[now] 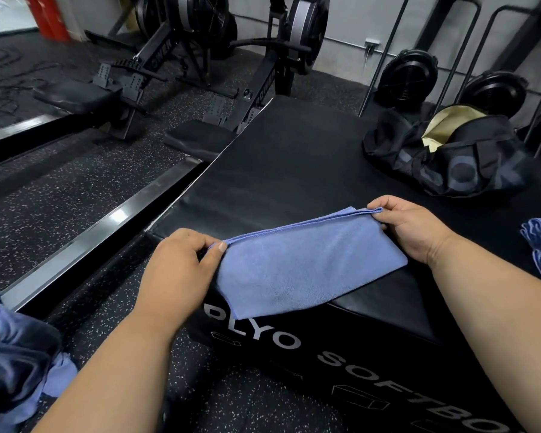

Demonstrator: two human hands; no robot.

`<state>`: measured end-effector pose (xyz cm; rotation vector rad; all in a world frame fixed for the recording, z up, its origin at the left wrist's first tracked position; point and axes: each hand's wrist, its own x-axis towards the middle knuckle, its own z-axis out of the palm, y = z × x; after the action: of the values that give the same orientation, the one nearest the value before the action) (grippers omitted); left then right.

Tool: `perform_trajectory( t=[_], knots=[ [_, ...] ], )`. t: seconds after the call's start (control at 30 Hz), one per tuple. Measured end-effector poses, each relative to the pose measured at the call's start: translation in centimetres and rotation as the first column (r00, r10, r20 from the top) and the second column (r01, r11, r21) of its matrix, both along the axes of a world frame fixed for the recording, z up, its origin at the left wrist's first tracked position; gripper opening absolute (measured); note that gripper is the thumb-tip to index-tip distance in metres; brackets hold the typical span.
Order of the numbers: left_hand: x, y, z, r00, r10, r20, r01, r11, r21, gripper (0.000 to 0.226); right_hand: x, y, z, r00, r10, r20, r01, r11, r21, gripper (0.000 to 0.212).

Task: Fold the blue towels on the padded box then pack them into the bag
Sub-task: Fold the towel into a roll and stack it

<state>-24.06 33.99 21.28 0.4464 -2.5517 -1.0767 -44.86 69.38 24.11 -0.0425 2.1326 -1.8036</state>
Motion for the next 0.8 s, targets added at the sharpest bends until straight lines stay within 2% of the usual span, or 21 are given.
perform_trajectory(
  t=[0.17, 0.27, 0.5, 0.73, 0.8],
  knots=[
    [0.2, 0.4, 0.7, 0.997, 0.0, -0.075, -0.002, 1.0, -0.022, 0.017, -0.1, 0.1, -0.1, 0.999, 0.028, -0.026, -0.027, 0.999, 0.026, 0.019],
    [0.7, 0.0, 0.6, 0.995, 0.006, -0.104, -0.012, 0.998, -0.062, 0.018, 0.3, -0.6, 0.1, 0.997, 0.065, -0.046, -0.06, 0.993, 0.101, 0.014],
    [1.3, 0.1, -0.1, 0.995, 0.086, 0.041, -0.085, 0.996, -0.025, 0.022, 0.9, -2.7, -0.4, 0.985, -0.068, -0.161, 0.109, 0.96, 0.258, 0.009],
    [1.0, 0.0, 0.0, 0.991, 0.123, 0.058, -0.128, 0.988, 0.083, 0.006, 0.8, -3.0, -0.1, 0.982, -0.069, -0.176, 0.117, 0.952, 0.281, 0.006],
    [0.8, -0.1, -0.1, 0.992, 0.103, 0.066, -0.108, 0.991, 0.078, 0.02, 0.7, -2.8, -0.3, 0.983, -0.046, -0.18, 0.099, 0.949, 0.3, 0.011]
  ],
)
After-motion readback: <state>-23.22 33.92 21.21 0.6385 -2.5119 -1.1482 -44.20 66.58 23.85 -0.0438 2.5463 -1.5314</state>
